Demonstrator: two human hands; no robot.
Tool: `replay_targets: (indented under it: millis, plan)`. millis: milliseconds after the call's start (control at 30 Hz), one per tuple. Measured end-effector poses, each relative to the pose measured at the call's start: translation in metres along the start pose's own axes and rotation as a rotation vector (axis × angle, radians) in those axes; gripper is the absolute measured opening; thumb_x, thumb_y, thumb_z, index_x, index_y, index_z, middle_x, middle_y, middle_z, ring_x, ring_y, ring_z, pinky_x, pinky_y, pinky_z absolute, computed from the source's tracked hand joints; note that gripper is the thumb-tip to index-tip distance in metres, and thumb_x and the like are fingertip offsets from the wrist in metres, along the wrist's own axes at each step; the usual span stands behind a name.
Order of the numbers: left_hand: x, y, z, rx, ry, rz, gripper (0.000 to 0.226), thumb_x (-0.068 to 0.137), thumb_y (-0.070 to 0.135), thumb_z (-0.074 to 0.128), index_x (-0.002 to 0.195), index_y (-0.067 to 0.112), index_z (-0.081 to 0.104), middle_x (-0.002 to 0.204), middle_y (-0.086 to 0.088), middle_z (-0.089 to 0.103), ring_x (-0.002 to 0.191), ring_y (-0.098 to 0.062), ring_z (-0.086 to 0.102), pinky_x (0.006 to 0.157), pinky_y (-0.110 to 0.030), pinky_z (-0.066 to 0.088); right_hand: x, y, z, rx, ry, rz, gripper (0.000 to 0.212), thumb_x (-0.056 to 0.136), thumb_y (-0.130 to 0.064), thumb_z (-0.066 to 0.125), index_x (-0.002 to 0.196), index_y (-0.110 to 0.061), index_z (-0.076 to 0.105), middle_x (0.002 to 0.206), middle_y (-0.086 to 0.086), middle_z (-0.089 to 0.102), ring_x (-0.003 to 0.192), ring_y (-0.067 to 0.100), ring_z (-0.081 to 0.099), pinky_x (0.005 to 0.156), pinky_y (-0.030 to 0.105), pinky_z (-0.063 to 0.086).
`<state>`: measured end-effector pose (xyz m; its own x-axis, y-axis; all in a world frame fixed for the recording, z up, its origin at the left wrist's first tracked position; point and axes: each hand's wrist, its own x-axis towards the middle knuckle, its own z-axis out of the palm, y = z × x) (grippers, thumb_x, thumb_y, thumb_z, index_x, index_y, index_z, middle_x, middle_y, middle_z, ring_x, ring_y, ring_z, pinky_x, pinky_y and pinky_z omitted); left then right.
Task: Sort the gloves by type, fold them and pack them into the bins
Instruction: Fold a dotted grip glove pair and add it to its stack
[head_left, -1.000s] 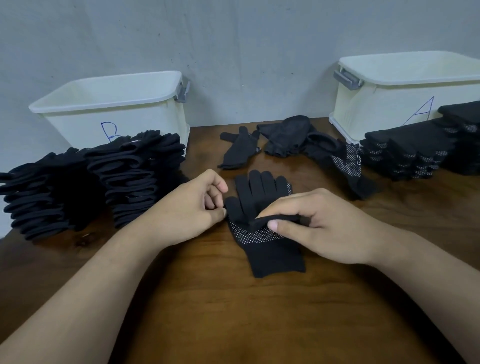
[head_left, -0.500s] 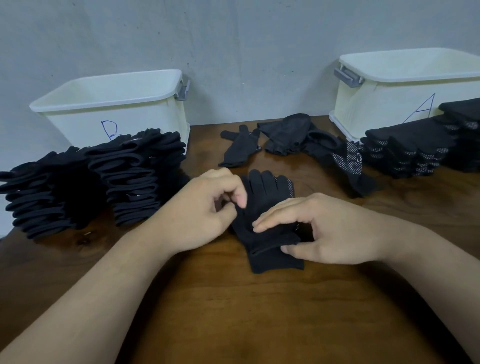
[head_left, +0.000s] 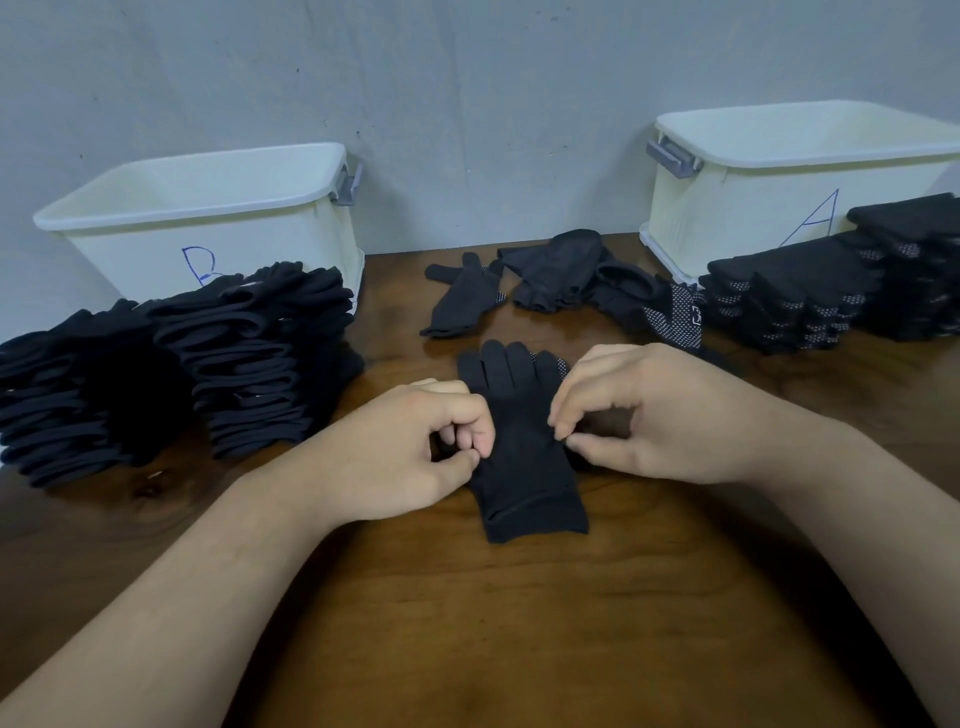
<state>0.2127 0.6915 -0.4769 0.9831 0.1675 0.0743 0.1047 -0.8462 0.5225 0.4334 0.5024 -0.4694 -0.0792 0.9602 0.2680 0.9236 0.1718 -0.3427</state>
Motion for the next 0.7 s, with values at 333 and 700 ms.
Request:
replay_targets:
  millis: [333,700]
  plan:
    - [0.001,-0.001,0.000,0.010,0.001,-0.016,0.016,0.094,0.018,0.071,0.090,0.034,0.069,0.095,0.011,0.064,0.099,-0.011,0.058,0.084,-0.021,0.045,-0.001,-0.006,-0.003,-0.113,-0.099,0.002,0.003,0.087,-0.037,0.067,0.089,-0.038,0.068,0.098,-0.021,0.069,0.102,0.008,0.062,0.091,0.037,0.052]
    - [0.002,-0.011,-0.009,0.021,0.245,-0.337,0.012,0.100,0.025,0.062,0.098,0.037,0.063,0.082,0.008,0.065,0.071,-0.008,0.061,0.066,-0.024,0.050,0.006,-0.004,0.018,-0.129,0.097,0.211,0.022,0.101,-0.052,0.058,0.118,-0.043,0.067,0.109,-0.024,0.061,0.105,0.001,0.054,0.089,0.033,0.053]
